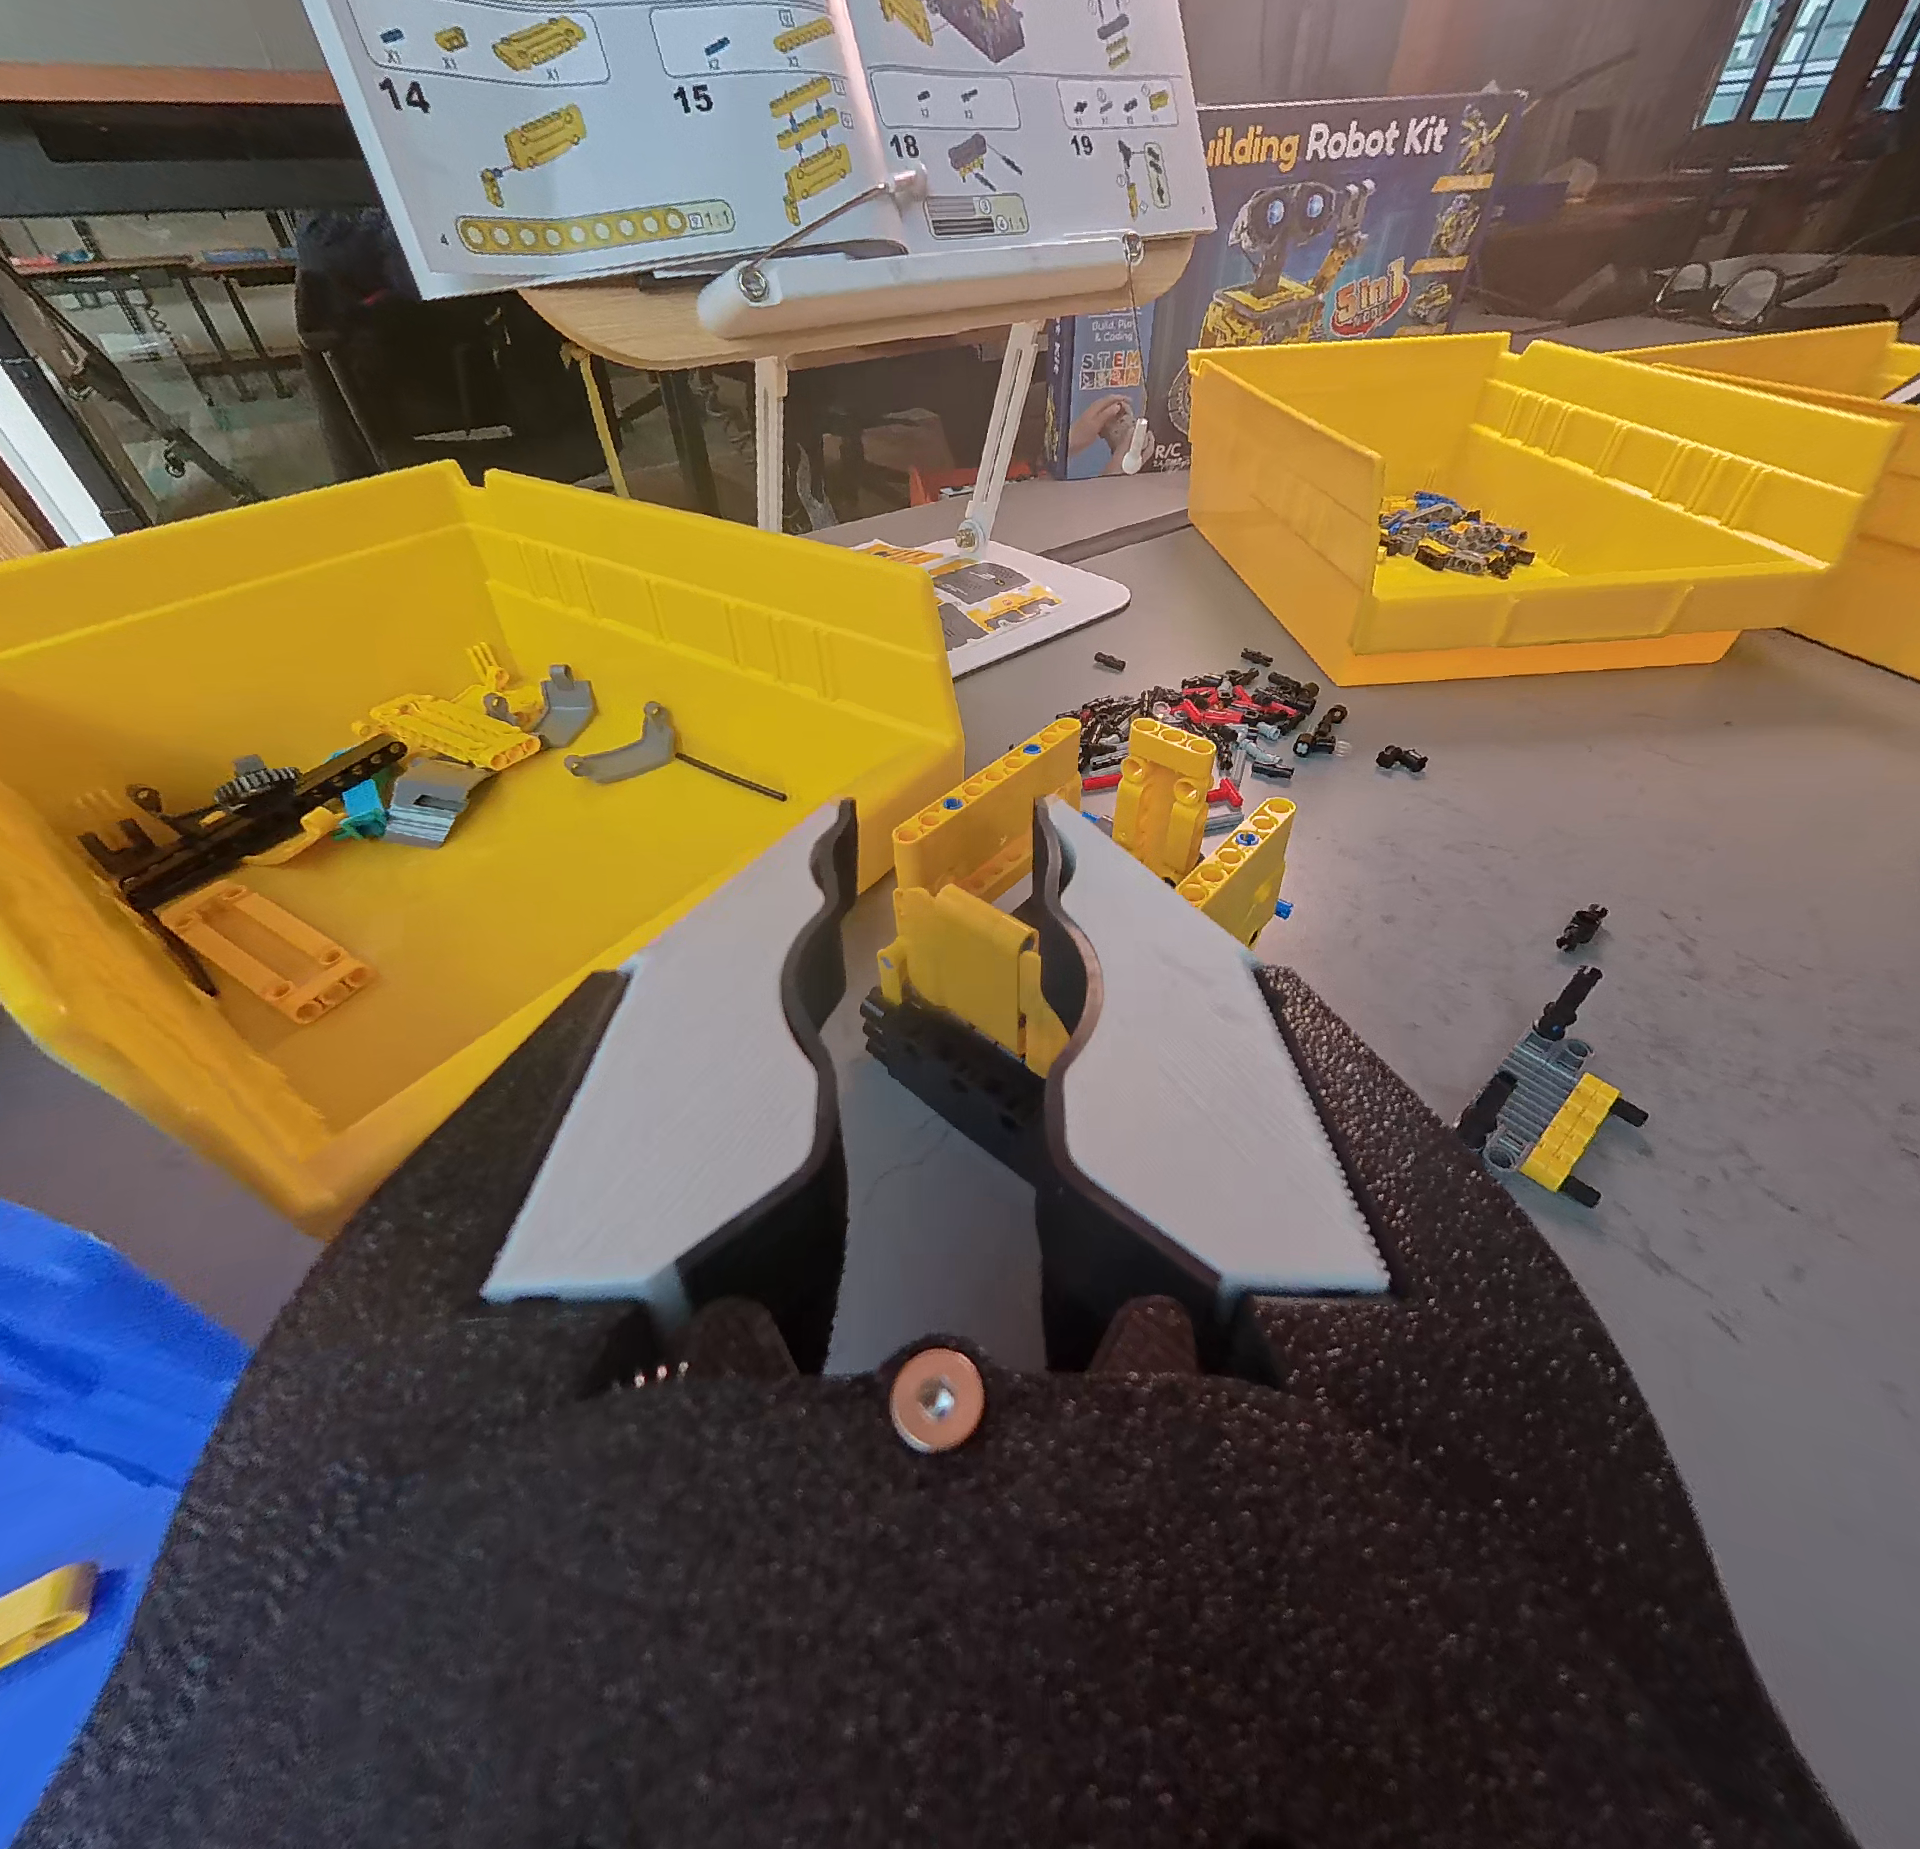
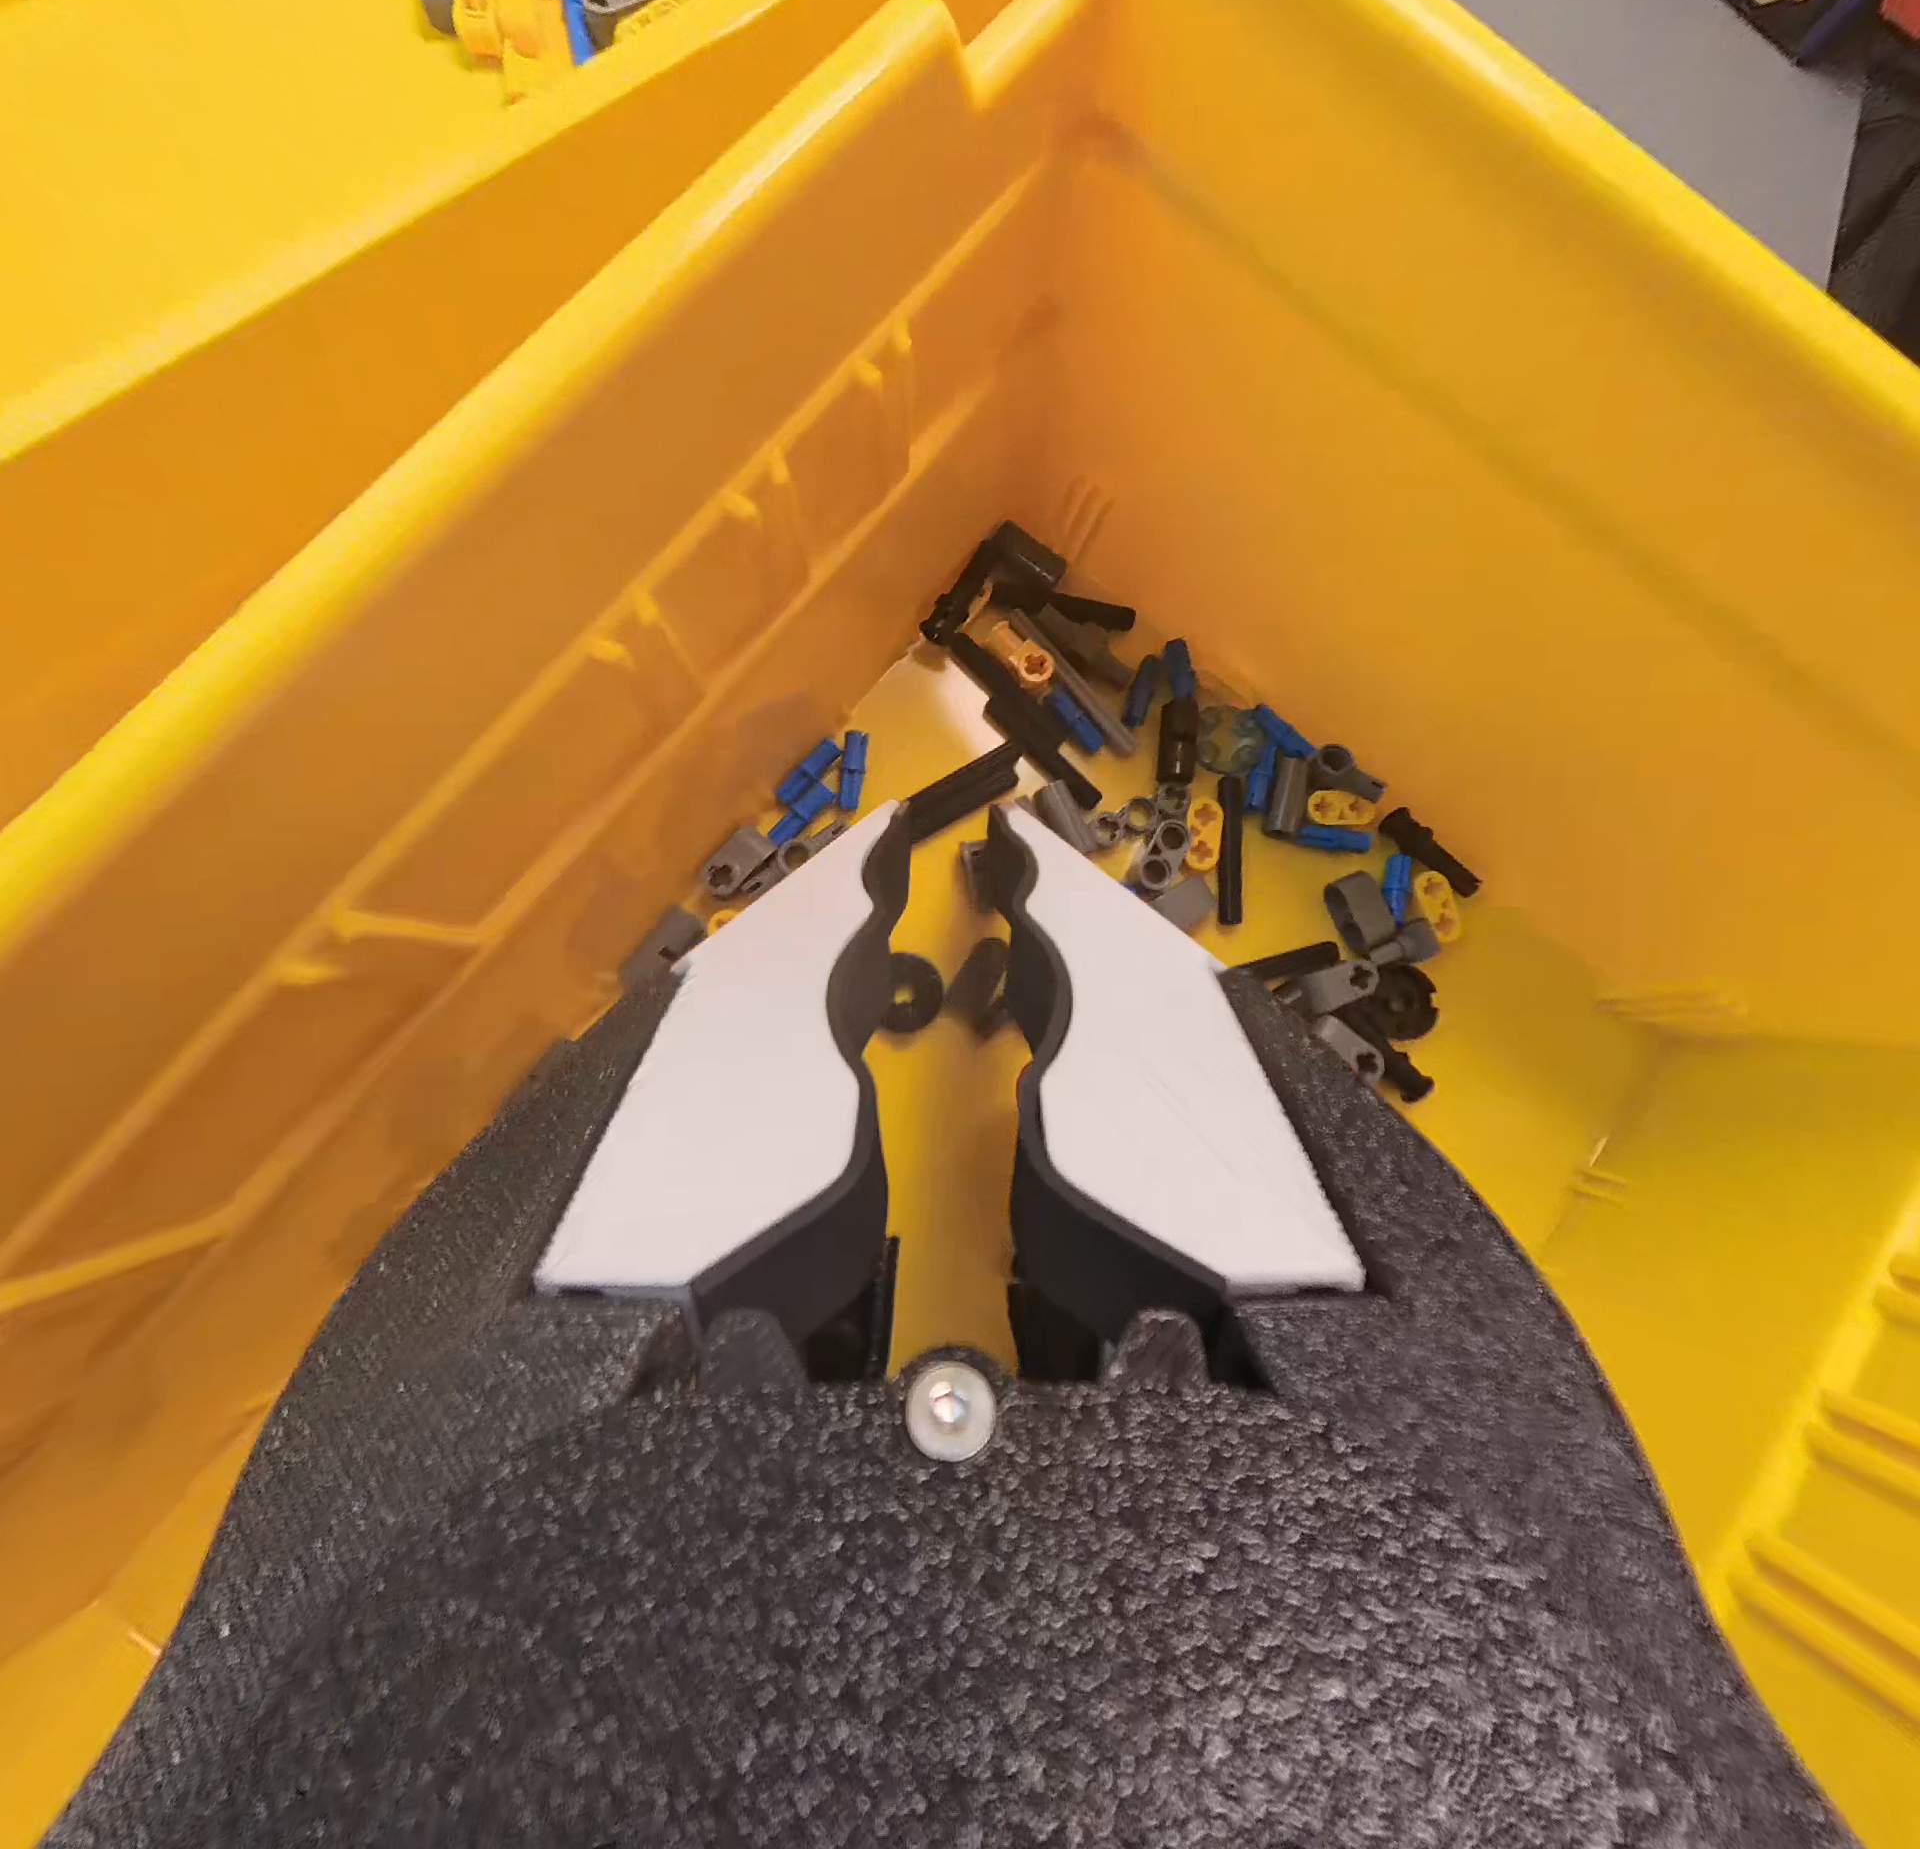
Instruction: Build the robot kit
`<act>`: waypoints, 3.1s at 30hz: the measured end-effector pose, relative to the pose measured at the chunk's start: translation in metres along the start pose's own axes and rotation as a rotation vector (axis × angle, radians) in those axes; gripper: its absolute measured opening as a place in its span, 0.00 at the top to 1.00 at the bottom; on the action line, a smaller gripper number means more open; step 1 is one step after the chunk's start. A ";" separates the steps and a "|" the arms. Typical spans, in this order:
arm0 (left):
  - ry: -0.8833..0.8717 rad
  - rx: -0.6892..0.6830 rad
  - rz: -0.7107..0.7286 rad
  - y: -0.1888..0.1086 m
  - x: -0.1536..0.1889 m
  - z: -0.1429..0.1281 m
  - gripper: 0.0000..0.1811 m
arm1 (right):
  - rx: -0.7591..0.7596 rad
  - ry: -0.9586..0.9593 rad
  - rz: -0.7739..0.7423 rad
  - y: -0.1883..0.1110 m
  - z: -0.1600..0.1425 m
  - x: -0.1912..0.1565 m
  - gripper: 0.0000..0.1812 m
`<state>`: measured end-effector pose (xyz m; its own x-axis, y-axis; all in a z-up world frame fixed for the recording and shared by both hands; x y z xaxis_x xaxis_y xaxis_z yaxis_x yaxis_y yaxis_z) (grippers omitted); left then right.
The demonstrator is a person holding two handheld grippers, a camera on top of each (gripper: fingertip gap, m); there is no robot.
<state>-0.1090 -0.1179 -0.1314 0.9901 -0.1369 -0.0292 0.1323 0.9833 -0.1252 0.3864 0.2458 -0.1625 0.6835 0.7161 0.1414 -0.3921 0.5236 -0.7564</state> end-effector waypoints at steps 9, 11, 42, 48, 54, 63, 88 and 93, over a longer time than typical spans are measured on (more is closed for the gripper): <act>-0.027 0.019 -0.016 -0.002 -0.002 0.001 0.82 | -0.057 -0.058 -0.064 0.014 0.006 0.001 0.93; -0.033 0.021 -0.018 -0.002 -0.003 0.001 0.82 | -0.066 -0.076 -0.084 0.013 0.005 0.002 0.93; -0.046 0.028 -0.032 -0.004 -0.002 0.001 0.83 | -0.082 -0.065 -0.113 0.002 -0.008 0.010 0.94; -0.052 0.028 -0.036 -0.004 -0.003 0.001 0.83 | -0.093 -0.070 -0.115 0.000 -0.010 0.010 0.94; -0.058 0.029 -0.041 -0.004 -0.003 0.001 0.83 | -0.063 -0.053 -0.140 -0.013 -0.008 0.012 0.93; -0.096 0.011 -0.055 0.001 -0.007 0.000 0.83 | 0.355 -0.046 -0.255 -0.094 0.070 -0.029 0.90; -0.154 0.110 -0.150 0.003 -0.009 0.008 0.82 | 0.859 -0.091 0.011 0.042 0.271 -0.184 1.00; -0.174 0.089 -0.155 0.007 -0.011 0.005 0.82 | 0.847 -0.083 0.020 0.051 0.274 -0.179 1.00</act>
<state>-0.1192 -0.1093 -0.1268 0.9497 -0.2716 0.1561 0.2789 0.9600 -0.0266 0.0754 0.2709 -0.0512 0.6370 0.7432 0.2046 -0.7547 0.6553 -0.0308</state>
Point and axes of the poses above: each gripper's, where its closed fingertips meet, y out along the fingers, z out of its top, x = y × z across the jaws, the point moved 8 cm from there along -y, back along the fingers, and after that the axes turned 3 degrees about -z, right-handed, at the moved point
